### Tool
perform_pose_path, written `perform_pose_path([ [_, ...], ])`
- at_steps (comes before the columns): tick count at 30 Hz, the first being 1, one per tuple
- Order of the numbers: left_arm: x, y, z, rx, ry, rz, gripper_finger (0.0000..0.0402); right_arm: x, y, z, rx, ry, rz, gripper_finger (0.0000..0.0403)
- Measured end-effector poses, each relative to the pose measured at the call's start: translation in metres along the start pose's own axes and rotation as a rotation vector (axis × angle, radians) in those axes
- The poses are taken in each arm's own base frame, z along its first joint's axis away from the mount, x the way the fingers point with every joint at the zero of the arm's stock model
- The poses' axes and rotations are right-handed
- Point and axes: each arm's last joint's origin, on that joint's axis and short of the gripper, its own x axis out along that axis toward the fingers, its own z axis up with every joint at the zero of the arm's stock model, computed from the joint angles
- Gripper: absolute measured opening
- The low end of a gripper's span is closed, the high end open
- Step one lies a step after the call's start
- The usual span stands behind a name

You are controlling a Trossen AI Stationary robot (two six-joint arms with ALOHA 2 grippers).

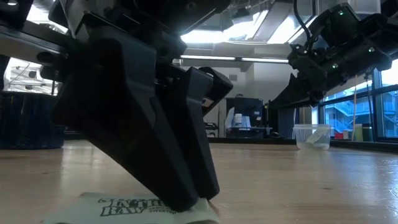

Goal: Pick and place items into bin
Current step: Put the light green stevia packet into the bottom transparent bin

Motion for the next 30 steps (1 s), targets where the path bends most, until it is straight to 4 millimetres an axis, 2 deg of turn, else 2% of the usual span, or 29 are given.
perform_pose_path([
  [15, 0.000, 0.000, 0.000, 0.040, 0.000, 0.004, 0.0042, 0.000, 0.000, 0.000, 0.000, 0.000, 0.000, 0.0138],
  [22, 0.000, 0.000, 0.000, 0.046, 0.003, 0.005, 0.0005, 0.000, 0.000, 0.000, 0.000, 0.000, 0.000, 0.0138],
  [30, -0.012, 0.000, 0.002, 0.053, 0.018, 0.010, 0.0003, 0.000, 0.000, 0.000, 0.000, 0.000, 0.000, 0.0138],
])
